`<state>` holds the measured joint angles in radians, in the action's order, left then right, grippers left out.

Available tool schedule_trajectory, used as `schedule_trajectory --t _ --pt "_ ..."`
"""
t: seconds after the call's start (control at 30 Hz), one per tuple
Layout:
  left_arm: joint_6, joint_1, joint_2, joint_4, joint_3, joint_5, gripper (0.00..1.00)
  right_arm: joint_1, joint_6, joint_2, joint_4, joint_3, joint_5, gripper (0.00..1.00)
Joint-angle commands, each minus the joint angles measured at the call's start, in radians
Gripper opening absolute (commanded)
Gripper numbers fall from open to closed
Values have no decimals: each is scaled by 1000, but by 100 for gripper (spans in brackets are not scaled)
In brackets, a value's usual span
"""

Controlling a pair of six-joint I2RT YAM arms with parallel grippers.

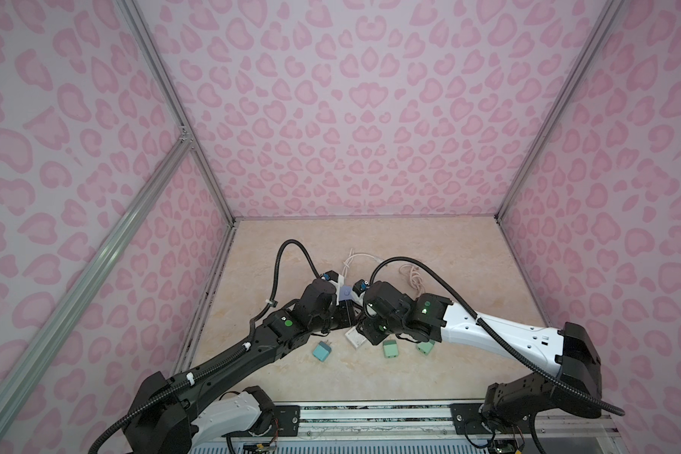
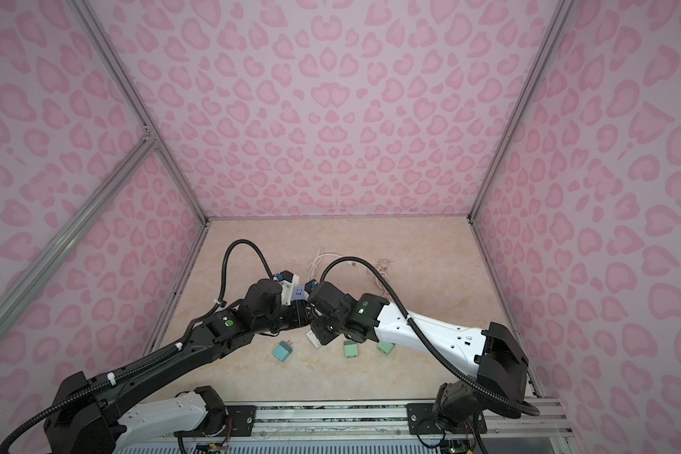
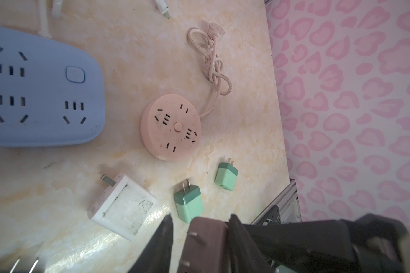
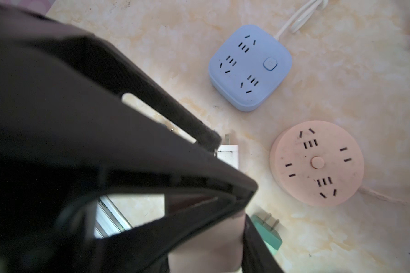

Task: Insert plugs into power strip
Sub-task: Pick up the plug from the bottom-right of the table.

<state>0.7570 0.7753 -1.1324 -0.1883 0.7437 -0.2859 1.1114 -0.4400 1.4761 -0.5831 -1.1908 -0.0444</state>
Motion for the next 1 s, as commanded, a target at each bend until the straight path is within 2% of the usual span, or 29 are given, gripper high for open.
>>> schedule_trajectory --t 0.0,0.67,0.97 --pt "4 1 5 0 -12 -6 43 -1 3 -8 45 2 8 0" --pt "24 1 29 68 -32 -74 48 -38 22 -51 126 71 85 0" --pt "29 0 -4 102 -36 -101 42 -26 34 -58 118 69 73 0"
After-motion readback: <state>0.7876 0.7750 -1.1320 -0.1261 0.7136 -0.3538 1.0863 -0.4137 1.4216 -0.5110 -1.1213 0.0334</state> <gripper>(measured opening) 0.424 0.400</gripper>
